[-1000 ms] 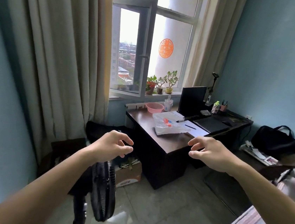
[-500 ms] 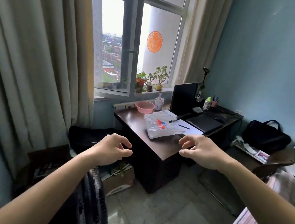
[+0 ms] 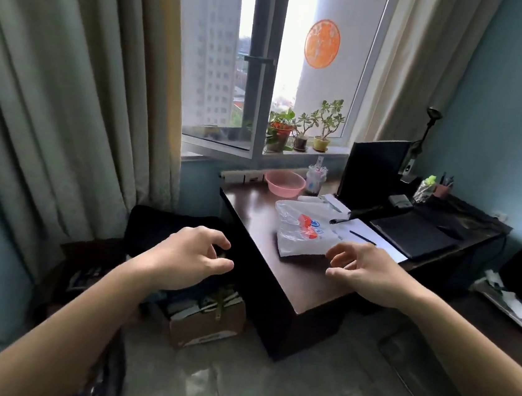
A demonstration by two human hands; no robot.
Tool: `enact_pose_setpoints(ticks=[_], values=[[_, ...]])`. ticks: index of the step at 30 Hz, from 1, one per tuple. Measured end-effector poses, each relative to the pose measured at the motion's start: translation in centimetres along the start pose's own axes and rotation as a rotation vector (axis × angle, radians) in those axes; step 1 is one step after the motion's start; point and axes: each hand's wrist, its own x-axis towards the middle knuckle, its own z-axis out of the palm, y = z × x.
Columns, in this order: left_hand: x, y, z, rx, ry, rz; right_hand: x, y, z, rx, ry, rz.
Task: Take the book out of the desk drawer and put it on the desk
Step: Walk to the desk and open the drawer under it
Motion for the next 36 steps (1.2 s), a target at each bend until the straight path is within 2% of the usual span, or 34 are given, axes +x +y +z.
enact_pose_setpoints(ticks=[9,20,27,36], values=[[11.3,6.1,3.3,-0.034,0.042,-0.165,11.5,8.3,-6.7,-0.023,-0.097,-0.119],[25.4,9.8,9.6,-0.063,0.076,-0.284,22.4,17.8,-10.4,0.006,-0.138,-0.164],[36.2,11.7,11.7,-0.128,0.11,-0.291,31.5,21.7,-12.6,-0.06,-0.159,-0.212],[42.1,14.7,14.5,-0.202,0.156,-0.329,39.2,25.9,-13.6,-0.083,-0.249,-0.274]])
